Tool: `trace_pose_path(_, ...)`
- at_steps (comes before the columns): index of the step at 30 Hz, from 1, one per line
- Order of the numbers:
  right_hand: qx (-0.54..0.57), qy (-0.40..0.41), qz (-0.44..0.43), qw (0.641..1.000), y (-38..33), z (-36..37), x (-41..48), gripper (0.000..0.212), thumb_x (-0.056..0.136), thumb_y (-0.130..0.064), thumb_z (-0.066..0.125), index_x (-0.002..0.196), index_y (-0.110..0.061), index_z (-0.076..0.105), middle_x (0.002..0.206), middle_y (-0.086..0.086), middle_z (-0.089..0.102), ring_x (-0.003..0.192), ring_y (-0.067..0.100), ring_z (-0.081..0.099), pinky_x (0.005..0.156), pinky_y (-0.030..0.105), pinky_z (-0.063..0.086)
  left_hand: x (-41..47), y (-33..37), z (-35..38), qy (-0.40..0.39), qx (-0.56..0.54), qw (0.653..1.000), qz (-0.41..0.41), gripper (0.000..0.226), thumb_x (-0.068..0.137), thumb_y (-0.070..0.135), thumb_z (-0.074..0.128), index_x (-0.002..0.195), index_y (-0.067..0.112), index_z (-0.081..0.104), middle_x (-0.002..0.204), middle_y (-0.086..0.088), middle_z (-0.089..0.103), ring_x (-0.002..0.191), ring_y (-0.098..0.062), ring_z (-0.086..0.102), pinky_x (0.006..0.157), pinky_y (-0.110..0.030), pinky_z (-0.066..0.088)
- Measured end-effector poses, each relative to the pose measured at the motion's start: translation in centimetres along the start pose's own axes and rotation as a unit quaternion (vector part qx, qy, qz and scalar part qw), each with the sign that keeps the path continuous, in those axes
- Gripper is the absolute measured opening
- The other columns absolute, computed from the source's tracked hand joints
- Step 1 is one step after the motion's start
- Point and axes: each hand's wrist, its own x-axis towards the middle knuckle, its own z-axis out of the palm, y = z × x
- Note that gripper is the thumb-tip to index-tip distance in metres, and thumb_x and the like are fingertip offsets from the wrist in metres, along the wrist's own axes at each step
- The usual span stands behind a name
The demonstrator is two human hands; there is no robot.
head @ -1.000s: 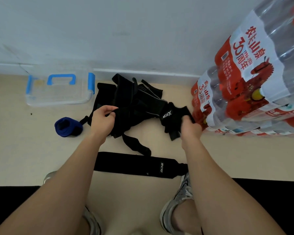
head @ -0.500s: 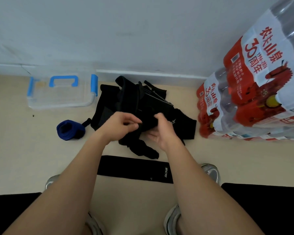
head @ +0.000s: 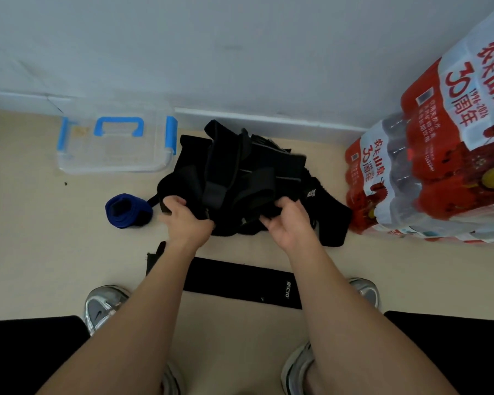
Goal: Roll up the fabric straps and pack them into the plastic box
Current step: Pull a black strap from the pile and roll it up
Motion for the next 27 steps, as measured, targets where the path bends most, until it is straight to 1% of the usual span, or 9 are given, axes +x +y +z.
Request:
trace_pose_path(2,0.042,-0.001,-0.027,0.999,-0.4,0.6,0.0,0.048,0.103,0.008,0.043,0.131,-0.021,0.068,0.132,0.015,0.074,0.121,0.035,0.070,0.086,0.051,0.066,-0.2,0.6,0.6,0.044,-0.080,0.993,-0.077,0.068,0.081,0.007,0.077,0.117,0.029,0.024,0.134,-0.016,0.032,0.095,-0.032,0.049,0.089,-0.047,0.059)
trace_pose_path(6,0.055,0.008,-0.013,0.998,-2.3,1.5,0.5,0.035,0.112,-0.023,0.053,0.142,-0.013,0.068,0.136,0.018,0.073,0.126,0.039,0.068,0.107,0.051,0.057,-0.4,1.0,0.6,0.124,-0.340,0.920,-0.153,0.084,0.088,-0.007,0.066,0.152,0.024,0.022,0.150,-0.016,0.044,0.119,-0.036,0.059,0.099,-0.052,0.061)
trace_pose_path(9,-0.043,0.092,-0.041,0.994,-3.5,1.0,0.9,0.042,0.109,-0.015,0.056,0.150,-0.010,0.061,0.138,0.020,0.070,0.121,0.040,0.069,0.105,0.056,0.059,-1.2,-0.3,-0.5,0.070,-0.402,0.902,-0.142,0.087,0.089,-0.020,0.058,0.160,0.027,0.036,0.137,-0.014,0.060,0.116,-0.034,0.067,0.087,-0.052,0.066)
trace_pose_path(14,-0.058,0.143,-0.065,0.986,-3.4,-0.2,0.3,0.046,0.104,-0.019,0.066,0.149,-0.009,0.060,0.126,0.016,0.073,0.111,0.036,0.072,0.099,0.053,0.062,-1.3,-1.8,-1.8,-0.019,-0.418,0.893,-0.166,0.062,0.093,-0.017,0.045,0.136,0.023,0.066,0.126,-0.013,0.069,0.114,-0.036,0.068,0.085,-0.049,0.061)
trace_pose_path(18,-0.166,0.119,-0.091,0.975,-2.1,-1.6,-0.6,0.080,0.091,-0.008,0.082,0.161,-0.020,0.045,0.144,0.011,0.065,0.125,0.034,0.067,0.107,0.055,0.058,-2.3,-2.7,-2.2,-0.043,-0.251,0.967,-0.010,0.054,0.098,-0.009,0.046,0.109,0.030,0.082,0.112,-0.005,0.079,0.109,-0.025,0.075,0.091,-0.041,0.064)
trace_pose_path(21,-0.141,0.078,-0.072,0.984,-1.6,-2.9,-1.1,0.085,0.097,0.000,0.075,0.166,-0.030,0.035,0.151,0.009,0.060,0.133,0.034,0.063,0.111,0.058,0.055,-3.3,-3.3,-1.9,-0.048,-0.120,0.990,0.064,0.050,0.098,-0.002,0.056,0.118,0.039,0.077,0.090,-0.002,0.081,0.068,-0.008,0.068,0.062,-0.024,0.058)
trace_pose_path(22,-0.111,0.058,-0.052,0.991,-1.6,-3.3,-1.2,0.080,0.101,0.001,0.070,0.166,-0.030,0.036,0.151,0.011,0.061,0.132,0.035,0.065,0.109,0.059,0.056,-3.4,-3.4,-1.9,-0.027,-0.086,0.993,0.071,0.047,0.097,0.000,0.058,0.122,0.036,0.075,0.096,-0.006,0.080,0.065,-0.009,0.067,0.059,-0.024,0.056)
trace_pose_path(25,-0.069,0.011,-0.020,0.997,-1.8,-4.1,-1.6,0.051,0.108,-0.001,0.059,0.154,-0.022,0.052,0.142,0.015,0.069,0.124,0.035,0.072,0.095,0.052,0.064,-3.2,-3.3,-1.8,0.044,0.047,0.994,0.089,0.049,0.090,-0.004,0.059,0.131,0.020,0.071,0.139,-0.012,0.061,0.109,-0.026,0.064,0.097,-0.037,0.054)
trace_pose_path(27,-0.071,0.010,-0.005,0.997,-2.0,-4.3,-1.8,0.043,0.108,0.001,0.054,0.146,-0.017,0.060,0.135,0.016,0.073,0.120,0.035,0.074,0.081,0.047,0.067,-3.4,-2.8,-1.6,0.074,0.108,0.985,0.116,0.046,0.086,-0.002,0.061,0.128,0.018,0.070,0.140,-0.013,0.052,0.126,-0.035,0.051,0.110,-0.041,0.040)
